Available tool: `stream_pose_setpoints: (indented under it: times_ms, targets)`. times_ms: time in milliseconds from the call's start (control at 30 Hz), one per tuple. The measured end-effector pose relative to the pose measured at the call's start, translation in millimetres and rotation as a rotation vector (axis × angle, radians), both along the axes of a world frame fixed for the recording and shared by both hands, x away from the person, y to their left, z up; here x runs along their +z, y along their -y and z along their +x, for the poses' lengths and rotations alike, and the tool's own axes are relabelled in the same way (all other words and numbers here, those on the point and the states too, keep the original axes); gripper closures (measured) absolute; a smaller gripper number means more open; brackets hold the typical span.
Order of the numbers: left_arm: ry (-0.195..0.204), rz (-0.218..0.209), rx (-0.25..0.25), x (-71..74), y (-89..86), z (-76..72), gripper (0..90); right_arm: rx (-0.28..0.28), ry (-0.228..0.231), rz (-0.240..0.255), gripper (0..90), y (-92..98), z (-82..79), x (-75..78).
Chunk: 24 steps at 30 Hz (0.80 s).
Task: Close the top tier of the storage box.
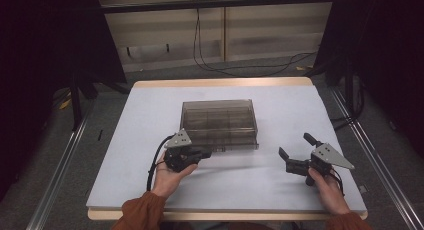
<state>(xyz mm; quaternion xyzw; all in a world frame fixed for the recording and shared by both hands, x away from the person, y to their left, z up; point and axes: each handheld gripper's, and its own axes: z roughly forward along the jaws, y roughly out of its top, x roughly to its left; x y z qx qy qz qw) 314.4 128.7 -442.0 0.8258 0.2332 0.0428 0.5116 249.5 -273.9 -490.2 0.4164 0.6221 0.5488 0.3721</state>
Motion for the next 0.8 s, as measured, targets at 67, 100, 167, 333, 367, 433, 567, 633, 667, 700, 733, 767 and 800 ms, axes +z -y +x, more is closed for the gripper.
stream_pose_setpoints:
  times_ms: [67,100,167,333,367,433,567,633,667,700,733,767,800]
  targets:
    - [0.002,-0.001,0.002,-0.3,0.3,0.7,90.0,0.002,0.001,-0.005,0.0,0.4,0.0,-0.1]
    - [0.002,-0.001,0.002,-0.3,0.3,0.7,90.0,-0.001,0.001,0.001,0.0,0.0,0.0,0.0]
    - [-0.001,0.001,0.005,0.0,0.7,2.0,90.0,0.001,0.002,0.0,0.0,0.1,0.0,0.0]
    - [0.001,0.004,0.006,1.2,1.7,5.0,90.0,0.003,0.0,-0.003,0.0,0.4,-0.1,-0.1]
    - [-0.001,-0.002,0.007,1.2,1.7,5.7,90.0,0.001,0.002,-0.002,0.0,0.3,0.0,-0.1]
    - [0.001,0.002,0.007,1.5,1.7,6.0,90.0,0.001,0.001,0.0,0.0,0.0,-0.1,0.0]
    - [0.007,-0.008,0.015,1.9,2.6,5.6,90.0,0.001,0.002,-0.001,0.0,0.1,-0.1,-0.1]
    - [0.013,-0.013,0.009,3.2,3.2,6.3,90.0,0.0,0.002,-0.001,0.0,-0.1,-0.2,0.0]
    - [0.014,-0.015,0.013,3.8,3.2,6.8,90.0,-0.001,0.004,-0.001,0.0,-0.2,-0.2,-0.1]
    - [0.012,-0.018,0.007,4.0,3.1,7.5,90.0,0.002,0.006,-0.001,0.0,-0.2,-0.2,-0.1]
    - [0.006,-0.021,0.012,4.0,3.7,7.3,90.0,-0.001,0.007,-0.002,0.0,-0.3,0.0,-0.1]
    - [0.008,-0.012,0.009,4.4,3.2,7.7,90.0,0.0,0.006,-0.002,0.0,-0.3,-0.1,-0.1]
    - [0.008,-0.01,0.007,4.7,3.4,7.8,90.0,0.001,0.006,-0.001,0.0,-0.3,-0.2,-0.1]
